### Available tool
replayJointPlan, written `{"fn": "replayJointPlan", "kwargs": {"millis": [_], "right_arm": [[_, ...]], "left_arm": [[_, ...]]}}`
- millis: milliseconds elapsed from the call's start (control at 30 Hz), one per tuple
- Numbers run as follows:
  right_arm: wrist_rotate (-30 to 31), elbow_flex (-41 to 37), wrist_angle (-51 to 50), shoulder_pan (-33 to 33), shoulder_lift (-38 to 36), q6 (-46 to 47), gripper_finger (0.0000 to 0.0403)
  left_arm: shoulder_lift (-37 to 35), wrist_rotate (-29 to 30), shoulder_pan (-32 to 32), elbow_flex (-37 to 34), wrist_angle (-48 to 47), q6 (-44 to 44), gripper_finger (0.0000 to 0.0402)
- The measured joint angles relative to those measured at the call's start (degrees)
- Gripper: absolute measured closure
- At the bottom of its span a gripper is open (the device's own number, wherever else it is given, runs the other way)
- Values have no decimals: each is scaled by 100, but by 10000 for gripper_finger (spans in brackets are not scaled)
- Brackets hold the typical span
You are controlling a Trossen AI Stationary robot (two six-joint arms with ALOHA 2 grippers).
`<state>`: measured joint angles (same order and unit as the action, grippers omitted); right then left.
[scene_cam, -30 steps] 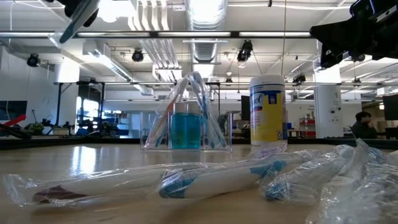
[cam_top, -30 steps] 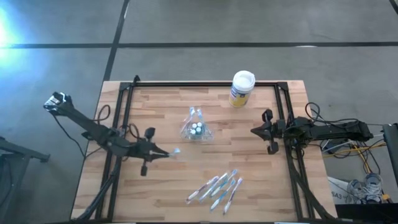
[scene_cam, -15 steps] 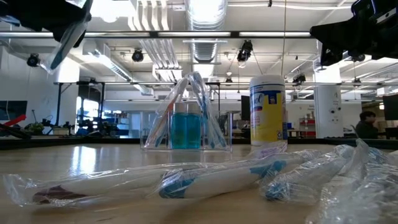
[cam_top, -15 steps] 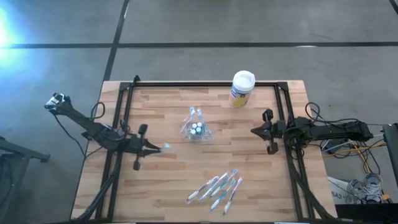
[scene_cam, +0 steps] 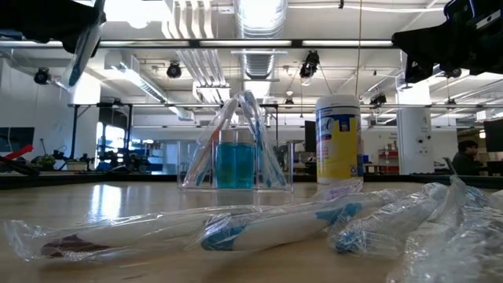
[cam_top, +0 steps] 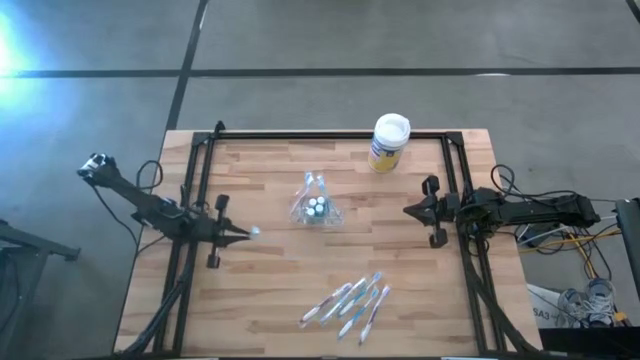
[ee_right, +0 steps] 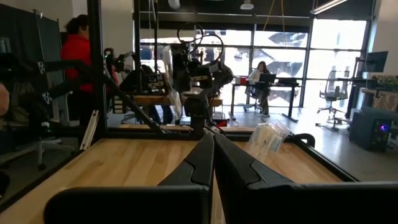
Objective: Pick & Place toothbrushing station
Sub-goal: Put the blue toothbrush into the transparent organizer
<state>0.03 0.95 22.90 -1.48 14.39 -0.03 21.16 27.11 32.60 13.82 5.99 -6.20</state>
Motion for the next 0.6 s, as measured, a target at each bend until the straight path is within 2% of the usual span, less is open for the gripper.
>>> {"fn": "replayJointPlan", "kwargs": {"millis": [233,400,600], "right_arm": [[0,0,1,0,0,184,394],[0,0,4,2,-2,182,394],[0,0,4,2,0,158,394]], "left_arm": [[-720,0,-4,-19,-129,-577,389],[-1355,23,-8,-10,-472,-610,389],[-1991,19,-9,-311,-595,-687,389]]}}
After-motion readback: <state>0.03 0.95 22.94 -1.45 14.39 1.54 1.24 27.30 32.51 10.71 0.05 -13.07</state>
